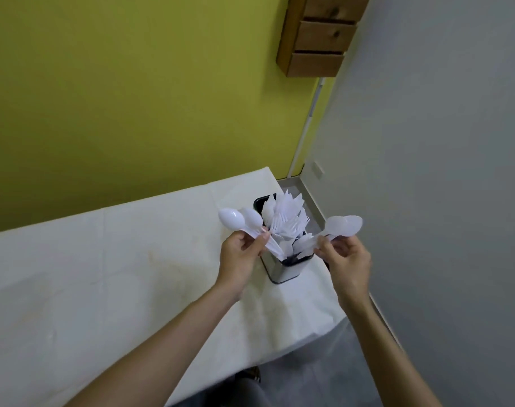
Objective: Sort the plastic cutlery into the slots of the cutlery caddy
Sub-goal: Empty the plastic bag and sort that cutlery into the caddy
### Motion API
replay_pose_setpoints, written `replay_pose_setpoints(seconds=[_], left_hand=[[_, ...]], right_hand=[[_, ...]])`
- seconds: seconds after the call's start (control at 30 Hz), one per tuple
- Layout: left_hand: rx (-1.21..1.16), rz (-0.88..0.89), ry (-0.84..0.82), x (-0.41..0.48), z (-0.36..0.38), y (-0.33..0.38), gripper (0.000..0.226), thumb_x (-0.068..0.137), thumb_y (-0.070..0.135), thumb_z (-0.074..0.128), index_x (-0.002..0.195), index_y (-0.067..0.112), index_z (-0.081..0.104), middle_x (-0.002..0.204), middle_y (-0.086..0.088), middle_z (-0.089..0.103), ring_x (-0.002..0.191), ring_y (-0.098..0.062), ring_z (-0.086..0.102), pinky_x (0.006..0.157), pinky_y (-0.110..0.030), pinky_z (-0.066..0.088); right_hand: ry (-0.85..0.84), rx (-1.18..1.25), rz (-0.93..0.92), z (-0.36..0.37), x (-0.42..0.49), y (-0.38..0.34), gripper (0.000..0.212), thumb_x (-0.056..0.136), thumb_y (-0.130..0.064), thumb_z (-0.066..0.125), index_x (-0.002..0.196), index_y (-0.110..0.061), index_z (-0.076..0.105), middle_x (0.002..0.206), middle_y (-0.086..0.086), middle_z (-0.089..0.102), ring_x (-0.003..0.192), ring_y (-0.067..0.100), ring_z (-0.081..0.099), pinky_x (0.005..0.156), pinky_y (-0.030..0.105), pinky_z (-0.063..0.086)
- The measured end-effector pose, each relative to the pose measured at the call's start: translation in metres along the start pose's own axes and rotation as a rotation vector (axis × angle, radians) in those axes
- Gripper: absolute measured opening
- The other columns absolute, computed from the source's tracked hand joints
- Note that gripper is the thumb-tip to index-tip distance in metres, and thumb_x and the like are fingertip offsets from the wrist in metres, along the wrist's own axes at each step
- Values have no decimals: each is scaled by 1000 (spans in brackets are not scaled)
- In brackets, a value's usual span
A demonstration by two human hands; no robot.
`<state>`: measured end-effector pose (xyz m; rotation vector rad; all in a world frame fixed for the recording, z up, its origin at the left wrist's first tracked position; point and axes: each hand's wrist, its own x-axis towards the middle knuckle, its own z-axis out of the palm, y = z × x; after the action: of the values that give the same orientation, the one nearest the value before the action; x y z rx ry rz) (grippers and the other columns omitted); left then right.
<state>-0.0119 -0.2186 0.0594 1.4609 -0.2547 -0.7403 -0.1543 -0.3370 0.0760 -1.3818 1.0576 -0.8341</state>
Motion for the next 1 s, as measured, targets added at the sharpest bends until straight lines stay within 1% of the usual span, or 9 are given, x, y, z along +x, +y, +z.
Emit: replay_pose_setpoints(seconds=[0.17,0.3,0.4,0.53,0.6,0.7,0.87,0.93,1.0], left_hand=[[176,49,54,-4,20,-16,19,84,30,73,79,11,72,75,2,73,73,-9,65,72,-20,47],[507,144,-4,-8,30,-24,20,87,31,69,83,11,72,78,5,72,75,-9,66,62,-9,43],[602,267,-66,-7,35,-26,11,89,20,66,95,11,68,91,3,67,81,-7,65,67,-5,44],[662,367,-101,-10,29,-32,31,88,15,67,118,16,63,108,6,55,98,-8,61,87,-17,49],[668,407,-131,-12,24,-35,39,86,8,67,123,17,61,108,8,52,101,-10,61,90,-20,51],[629,422,-180,-13,16,-39,45,86,0,67,128,15,59,107,8,52,97,-7,64,89,-14,50],[663,447,-206,-15,3,-49,55,85,-1,67,135,18,54,112,9,50,97,1,60,88,-5,45],[676,440,-167,-12,-4,-53,45,88,0,63,130,16,58,111,9,51,98,3,58,88,-7,47],[682,418,-84,-6,-10,-54,30,93,2,55,119,15,61,109,8,54,97,2,58,87,-15,50]], right_hand=[[-74,-451,-205,6,-4,20,8,82,-23,76,87,-18,73,78,-17,63,70,7,59,66,11,42],[-146,-542,-267,6,-1,25,14,82,-26,76,90,-19,67,85,-15,44,79,-3,50,64,6,36],[-153,-561,-384,3,-2,22,23,83,-23,72,97,-19,53,90,-10,42,87,5,47,72,14,37],[-154,-545,-538,-1,-4,23,51,83,-27,70,127,-16,45,120,-7,48,109,15,50,89,31,47],[-176,-545,-617,-3,-4,25,65,86,-29,65,142,-12,37,142,1,44,130,18,46,104,36,44],[-305,-675,-739,-2,-5,34,65,94,-36,52,149,-8,31,157,3,32,145,17,29,115,41,32],[-291,-753,-791,2,-8,49,70,97,-47,42,151,-8,24,161,10,22,150,23,17,120,51,18],[-257,-746,-794,3,-9,52,70,97,-47,42,151,-7,22,161,12,19,150,26,17,119,50,20],[-214,-652,-645,3,-13,59,79,92,-43,50,153,-6,17,163,9,12,151,24,13,120,48,21]])
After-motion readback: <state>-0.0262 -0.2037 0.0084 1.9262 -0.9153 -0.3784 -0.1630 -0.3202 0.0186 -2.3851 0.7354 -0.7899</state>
